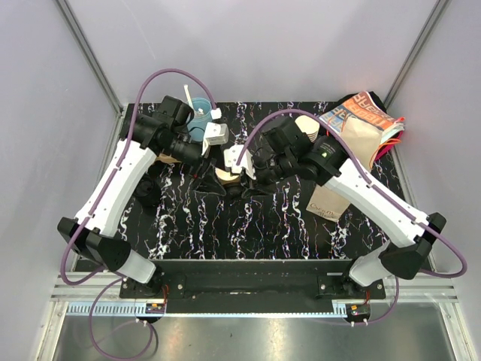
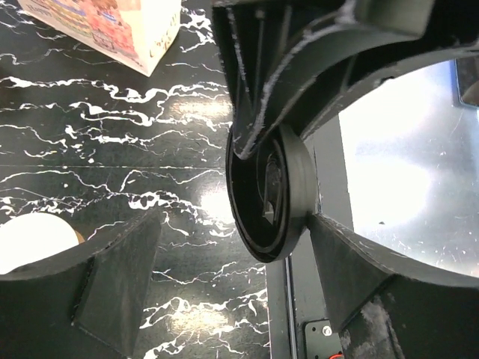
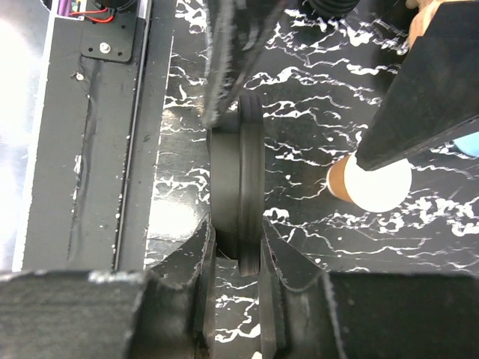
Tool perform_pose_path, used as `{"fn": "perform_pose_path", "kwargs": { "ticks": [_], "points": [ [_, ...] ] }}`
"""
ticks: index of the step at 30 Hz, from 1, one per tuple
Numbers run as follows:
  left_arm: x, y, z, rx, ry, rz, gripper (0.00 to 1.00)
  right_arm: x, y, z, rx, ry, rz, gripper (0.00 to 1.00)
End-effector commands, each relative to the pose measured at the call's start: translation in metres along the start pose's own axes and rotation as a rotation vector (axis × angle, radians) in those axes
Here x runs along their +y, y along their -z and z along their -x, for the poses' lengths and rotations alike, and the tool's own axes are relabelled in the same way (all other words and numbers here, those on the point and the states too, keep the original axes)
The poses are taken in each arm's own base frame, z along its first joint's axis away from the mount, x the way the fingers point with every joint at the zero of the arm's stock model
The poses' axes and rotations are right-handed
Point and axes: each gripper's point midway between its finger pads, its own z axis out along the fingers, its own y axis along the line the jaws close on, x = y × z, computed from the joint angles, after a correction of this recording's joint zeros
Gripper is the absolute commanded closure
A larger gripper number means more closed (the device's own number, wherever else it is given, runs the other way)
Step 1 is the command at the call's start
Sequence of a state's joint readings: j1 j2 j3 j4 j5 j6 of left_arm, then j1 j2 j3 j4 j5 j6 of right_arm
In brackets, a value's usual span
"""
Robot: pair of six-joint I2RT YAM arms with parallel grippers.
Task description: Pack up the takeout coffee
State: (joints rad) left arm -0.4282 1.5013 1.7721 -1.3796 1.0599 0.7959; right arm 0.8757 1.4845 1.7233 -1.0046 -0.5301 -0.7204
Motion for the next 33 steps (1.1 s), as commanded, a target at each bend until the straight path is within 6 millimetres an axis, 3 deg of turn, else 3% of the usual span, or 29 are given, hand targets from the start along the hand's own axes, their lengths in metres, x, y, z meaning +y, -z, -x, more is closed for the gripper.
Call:
{"fn": "perform_pose_path", "kwargs": {
  "ticks": [1,9,18,22,25,26,27,30,32,33],
  "points": [
    [-0.03,-0.004,-0.017,0.047,0.115,-0.103,0.16,-0.011,0.0,0.022,-0.085,-0.011,-0.002,0.85],
    [-0.033,-0.013,-0.028,0.072,0.142,-0.139,0.25,-0.027,-0.009,0.018,-0.075,-0.035,-0.03,0.85],
    [-0.03,-0.019,-0.038,0.095,0.17,-0.154,0.6,-0.039,-0.009,0.021,-0.075,-0.039,-0.07,0.84],
    [-0.027,-0.021,-0.038,0.089,0.185,-0.146,0.74,-0.046,-0.007,0.019,-0.06,-0.036,-0.109,0.78],
    [-0.021,-0.024,-0.038,0.079,0.212,-0.126,0.83,-0.052,0.002,0.02,-0.052,-0.024,-0.159,0.66],
    [-0.019,-0.024,-0.038,0.074,0.215,-0.117,0.83,-0.053,0.005,0.021,-0.051,-0.018,-0.174,0.59],
    [-0.012,-0.026,-0.036,0.057,0.206,-0.099,0.85,-0.058,0.013,0.023,-0.048,-0.011,-0.215,0.41],
    [0.002,-0.027,-0.033,0.013,0.263,-0.064,0.89,-0.066,0.032,0.026,-0.039,0.01,-0.3,0.26],
    [0.008,-0.025,-0.029,-0.028,0.336,-0.058,0.93,-0.068,0.046,0.03,-0.045,0.022,-0.348,0.22],
    [0.021,-0.021,-0.027,-0.066,0.344,-0.03,0.95,-0.07,0.053,0.029,-0.037,0.028,-0.378,0.2]
  ]
}}
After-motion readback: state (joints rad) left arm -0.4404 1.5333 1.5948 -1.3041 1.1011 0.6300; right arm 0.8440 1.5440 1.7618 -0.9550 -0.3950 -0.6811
